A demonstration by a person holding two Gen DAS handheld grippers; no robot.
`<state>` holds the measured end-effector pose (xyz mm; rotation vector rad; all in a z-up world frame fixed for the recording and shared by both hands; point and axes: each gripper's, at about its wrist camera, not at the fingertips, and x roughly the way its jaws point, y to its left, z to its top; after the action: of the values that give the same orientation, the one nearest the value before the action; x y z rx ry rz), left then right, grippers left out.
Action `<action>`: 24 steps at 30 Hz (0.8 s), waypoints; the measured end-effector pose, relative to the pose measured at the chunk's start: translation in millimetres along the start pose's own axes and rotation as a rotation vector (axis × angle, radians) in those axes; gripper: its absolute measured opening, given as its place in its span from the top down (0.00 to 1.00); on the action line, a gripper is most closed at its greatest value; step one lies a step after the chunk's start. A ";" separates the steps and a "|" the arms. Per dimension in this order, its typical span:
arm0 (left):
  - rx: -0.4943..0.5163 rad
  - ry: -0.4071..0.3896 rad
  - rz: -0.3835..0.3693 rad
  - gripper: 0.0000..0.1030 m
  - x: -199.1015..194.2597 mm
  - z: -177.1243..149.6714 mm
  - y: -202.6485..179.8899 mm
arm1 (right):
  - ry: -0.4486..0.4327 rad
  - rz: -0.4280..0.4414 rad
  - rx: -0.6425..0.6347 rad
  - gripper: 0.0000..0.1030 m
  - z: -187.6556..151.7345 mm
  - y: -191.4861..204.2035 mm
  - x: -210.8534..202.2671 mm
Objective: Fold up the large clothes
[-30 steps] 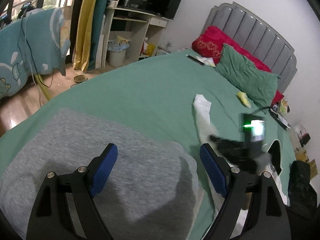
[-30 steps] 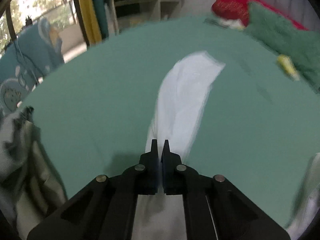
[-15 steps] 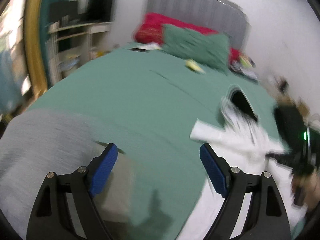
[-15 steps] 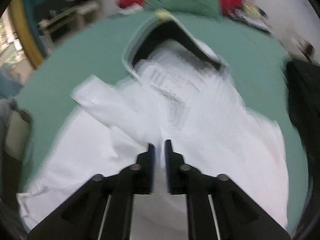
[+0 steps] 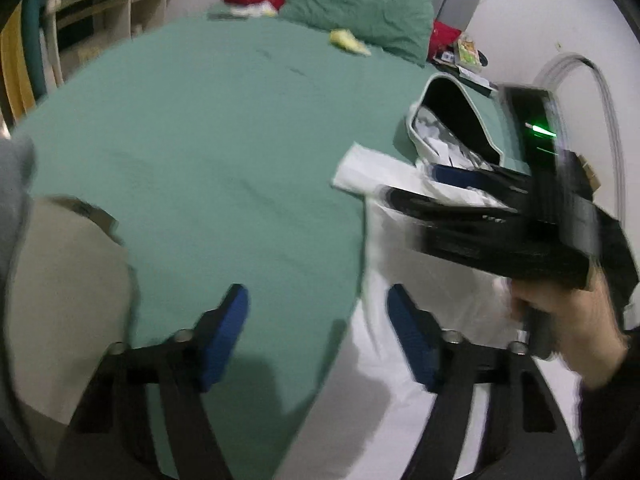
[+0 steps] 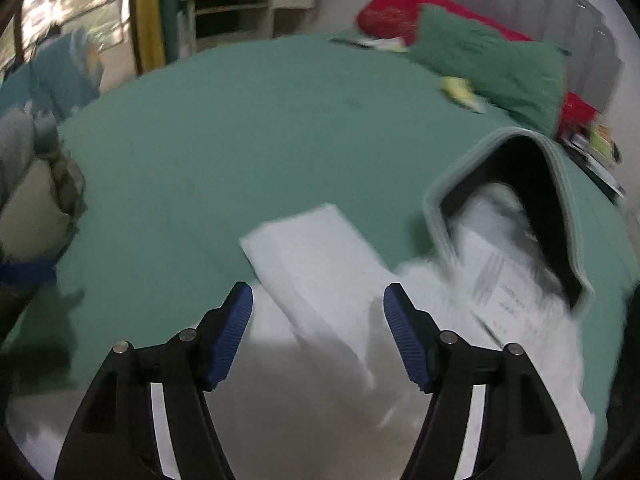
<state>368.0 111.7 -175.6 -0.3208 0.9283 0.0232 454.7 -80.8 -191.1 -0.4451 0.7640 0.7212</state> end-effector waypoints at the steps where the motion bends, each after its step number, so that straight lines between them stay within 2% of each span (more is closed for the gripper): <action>1: -0.006 0.019 -0.024 0.39 6.8 -2.4 -1.6 | 0.024 0.003 -0.019 0.71 5.4 5.8 16.4; 2: -0.001 0.038 -0.045 0.43 14.7 -5.1 -5.8 | 0.044 0.003 -0.025 0.98 5.9 7.3 24.4; 3: 0.005 0.047 -0.060 0.43 21.4 -7.1 -11.6 | 0.047 0.012 -0.012 0.98 7.3 3.3 27.0; 6: 0.035 0.100 -0.128 0.43 44.6 -16.8 -26.6 | -0.055 0.021 0.065 0.98 8.7 -20.6 2.9; 8: 0.080 0.078 -0.106 0.46 48.0 -23.4 -36.1 | -0.144 -0.006 0.136 0.98 1.4 -50.4 -37.2; 9: 0.107 0.075 -0.090 0.59 48.0 -25.5 -40.0 | -0.174 -0.023 0.170 0.98 -4.1 -64.1 -55.6; 10: 0.131 0.080 -0.067 0.67 49.2 -28.2 -42.8 | -0.206 -0.042 0.210 0.98 -14.3 -81.1 -77.5; 11: 0.135 0.076 -0.053 0.84 49.5 -29.4 -41.9 | -0.241 -0.071 0.261 0.98 -28.1 -102.8 -102.6; 12: 0.135 0.069 -0.048 0.94 49.9 -31.3 -38.4 | -0.256 -0.092 0.301 0.98 -39.2 -116.5 -115.2; 15: 0.095 0.055 -0.070 0.96 49.8 -32.9 -29.5 | -0.296 -0.175 0.440 0.98 -96.6 -156.2 -166.9; 18: 0.034 0.027 -0.070 0.97 40.1 -32.9 -20.3 | -0.276 -0.222 0.565 0.98 -157.6 -189.5 -185.2; 20: -0.001 0.009 -0.073 0.97 29.3 -29.3 -9.2 | -0.259 -0.214 0.673 0.98 -199.7 -205.2 -188.5; 22: -0.023 -0.012 -0.077 0.97 23.2 -23.3 -4.5 | -0.240 -0.202 0.743 0.98 -223.9 -216.9 -186.8; 24: -0.064 -0.011 -0.096 0.97 20.6 -19.9 4.0 | -0.226 -0.145 0.805 0.97 -243.2 -225.5 -179.5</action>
<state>364.2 107.5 -204.0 -0.4237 0.9012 -0.0339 414.9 -455.8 -189.7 0.3063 0.7325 0.2757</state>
